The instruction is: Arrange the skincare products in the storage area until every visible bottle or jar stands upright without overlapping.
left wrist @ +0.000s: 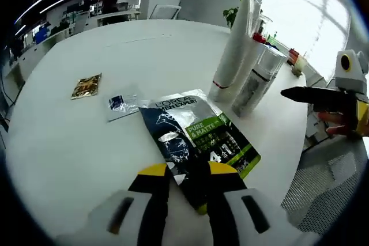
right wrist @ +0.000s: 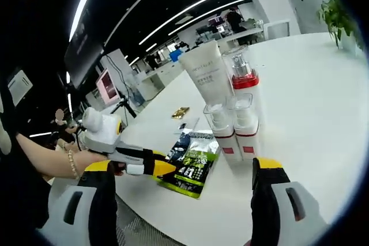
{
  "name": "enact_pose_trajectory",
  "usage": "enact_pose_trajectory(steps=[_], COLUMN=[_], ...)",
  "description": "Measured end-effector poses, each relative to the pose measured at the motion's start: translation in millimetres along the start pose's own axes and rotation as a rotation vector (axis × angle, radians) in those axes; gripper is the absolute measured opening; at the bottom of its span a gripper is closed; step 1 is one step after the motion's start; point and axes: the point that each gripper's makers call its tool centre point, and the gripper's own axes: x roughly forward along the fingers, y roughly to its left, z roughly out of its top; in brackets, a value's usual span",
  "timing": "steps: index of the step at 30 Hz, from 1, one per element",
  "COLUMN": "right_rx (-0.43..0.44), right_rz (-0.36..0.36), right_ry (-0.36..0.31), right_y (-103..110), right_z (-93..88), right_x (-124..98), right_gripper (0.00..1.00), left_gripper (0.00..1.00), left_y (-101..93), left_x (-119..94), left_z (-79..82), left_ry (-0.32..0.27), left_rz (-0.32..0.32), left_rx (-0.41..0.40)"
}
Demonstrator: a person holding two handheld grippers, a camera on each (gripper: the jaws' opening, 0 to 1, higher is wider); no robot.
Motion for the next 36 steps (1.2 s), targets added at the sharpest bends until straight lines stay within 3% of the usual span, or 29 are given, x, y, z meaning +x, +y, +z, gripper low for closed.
enact_pose_trajectory(steps=[23, 36], right_rx=[-0.014, -0.055], right_rz=[-0.002, -0.005], right_ry=[0.009, 0.025], right_y=[0, -4], right_z=[-1.0, -1.3], right_x=[-1, -3], right_gripper=[0.98, 0.98], left_gripper=[0.25, 0.34], left_y=[-0.3, 7.3], left_x=[-5, -23], left_z=[1.6, 4.1], left_ry=[-0.002, -0.019], left_rz=[0.007, 0.032], left_rx=[0.023, 0.011])
